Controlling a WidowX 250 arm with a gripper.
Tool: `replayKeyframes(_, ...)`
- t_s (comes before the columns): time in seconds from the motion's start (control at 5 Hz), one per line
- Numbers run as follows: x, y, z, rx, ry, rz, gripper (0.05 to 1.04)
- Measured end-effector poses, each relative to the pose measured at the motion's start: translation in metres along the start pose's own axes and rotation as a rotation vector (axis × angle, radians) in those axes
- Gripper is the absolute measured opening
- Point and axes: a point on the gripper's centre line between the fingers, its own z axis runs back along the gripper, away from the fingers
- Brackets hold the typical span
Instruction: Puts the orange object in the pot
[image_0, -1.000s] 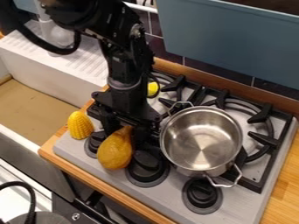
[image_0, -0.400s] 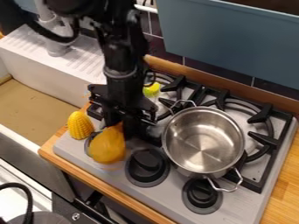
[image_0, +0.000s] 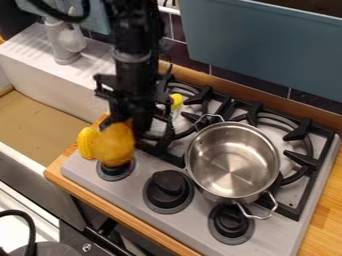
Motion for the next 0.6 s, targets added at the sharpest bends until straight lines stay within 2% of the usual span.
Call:
replayKeyframes(0.2, 0.001, 0.0, 0.017, -0.014, -0.023, -0.007, 0.306)
replayKeyframes(0.4, 0.002, -0.015, 0.034, -0.084, -0.086, 0.013, 0.306)
replayKeyframes(0.6, 0.009, -0.042, 0.049, -0.151, -0.1, 0.053, 0.306)
